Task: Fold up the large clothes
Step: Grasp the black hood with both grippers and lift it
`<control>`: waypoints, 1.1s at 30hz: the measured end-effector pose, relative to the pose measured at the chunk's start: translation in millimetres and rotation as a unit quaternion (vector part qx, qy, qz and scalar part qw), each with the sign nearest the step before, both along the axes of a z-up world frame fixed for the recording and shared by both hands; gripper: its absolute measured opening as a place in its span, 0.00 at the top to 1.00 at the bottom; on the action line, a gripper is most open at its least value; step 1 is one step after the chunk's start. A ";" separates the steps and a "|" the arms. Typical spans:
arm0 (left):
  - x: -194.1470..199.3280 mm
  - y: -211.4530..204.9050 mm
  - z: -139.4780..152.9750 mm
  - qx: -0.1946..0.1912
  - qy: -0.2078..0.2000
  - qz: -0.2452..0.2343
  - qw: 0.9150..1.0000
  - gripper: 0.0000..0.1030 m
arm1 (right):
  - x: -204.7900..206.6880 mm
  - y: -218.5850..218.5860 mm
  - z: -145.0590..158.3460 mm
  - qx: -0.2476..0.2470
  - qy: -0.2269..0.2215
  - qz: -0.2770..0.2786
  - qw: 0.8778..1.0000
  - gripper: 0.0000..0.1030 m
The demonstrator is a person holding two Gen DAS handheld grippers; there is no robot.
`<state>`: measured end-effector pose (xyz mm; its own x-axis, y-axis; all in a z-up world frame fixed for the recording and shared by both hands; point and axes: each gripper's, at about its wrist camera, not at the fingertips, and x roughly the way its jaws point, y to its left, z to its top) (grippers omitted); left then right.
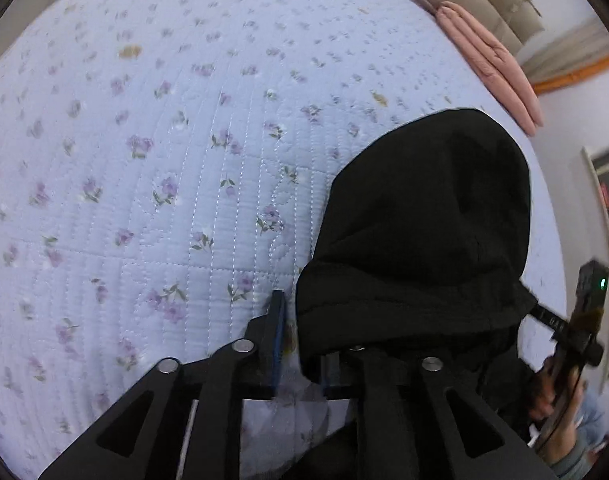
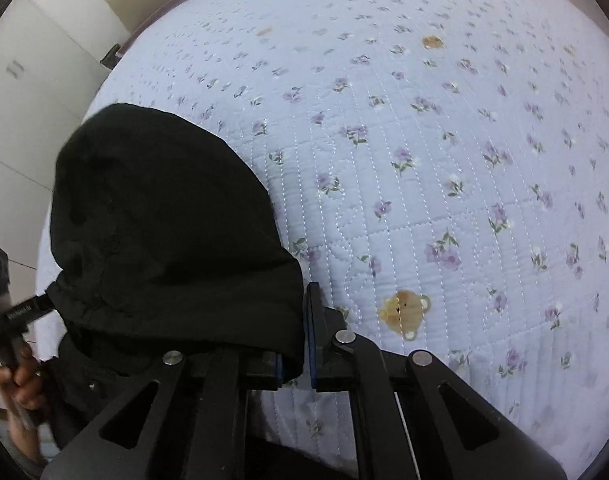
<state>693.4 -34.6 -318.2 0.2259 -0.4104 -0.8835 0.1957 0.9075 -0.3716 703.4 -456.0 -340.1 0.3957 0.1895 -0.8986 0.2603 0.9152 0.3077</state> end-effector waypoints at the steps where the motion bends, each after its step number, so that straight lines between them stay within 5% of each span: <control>1: -5.7 -0.4 8.3 0.021 -0.018 -0.009 1.000 0.70 | -1.8 -0.5 3.6 0.000 0.002 0.004 1.000 0.90; 3: -17.7 3.2 25.4 0.052 -0.049 -0.030 0.997 0.55 | -7.6 -1.5 13.6 -0.006 0.008 0.007 1.000 0.68; 5: -31.6 11.0 41.3 0.062 -0.061 -0.055 0.995 0.48 | -18.4 -5.5 29.1 -0.006 0.005 0.012 1.000 0.57; 10: -49.1 26.2 71.2 0.096 -0.093 -0.066 0.989 0.47 | -46.5 -4.3 80.5 -0.020 -0.029 0.023 0.999 0.46; 14: -35.8 5.5 116.9 0.015 -0.152 -0.047 0.987 0.47 | -25.9 20.2 115.3 -0.038 -0.068 0.051 0.996 0.40; 17: -11.4 -36.7 111.2 -0.003 -0.141 -0.070 0.988 0.47 | 13.5 48.1 125.8 -0.047 -0.089 0.072 0.992 0.38; 21: 0.3 -75.1 68.8 0.062 -0.120 -0.101 0.986 0.47 | 62.8 83.7 108.0 -0.063 -0.080 0.107 0.989 0.38; 25: -1.5 -81.7 11.0 0.107 -0.080 -0.114 0.984 0.47 | 88.3 108.6 51.2 -0.106 -0.026 0.135 0.985 0.38; 28: -8.9 -77.3 9.3 0.096 -0.103 -0.112 0.984 0.46 | 83.9 112.4 23.9 -0.118 -0.024 0.141 0.983 0.38; 33: -14.8 -69.8 27.6 0.094 -0.108 -0.097 0.985 0.46 | 77.2 116.6 33.5 -0.136 -0.025 0.138 0.981 0.38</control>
<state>678.6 -104.4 -290.6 0.3502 -0.2982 -0.8880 0.4281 0.8941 -0.1314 780.6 -339.4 -306.6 0.4070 0.0519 -0.9120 -0.0182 0.9986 0.0487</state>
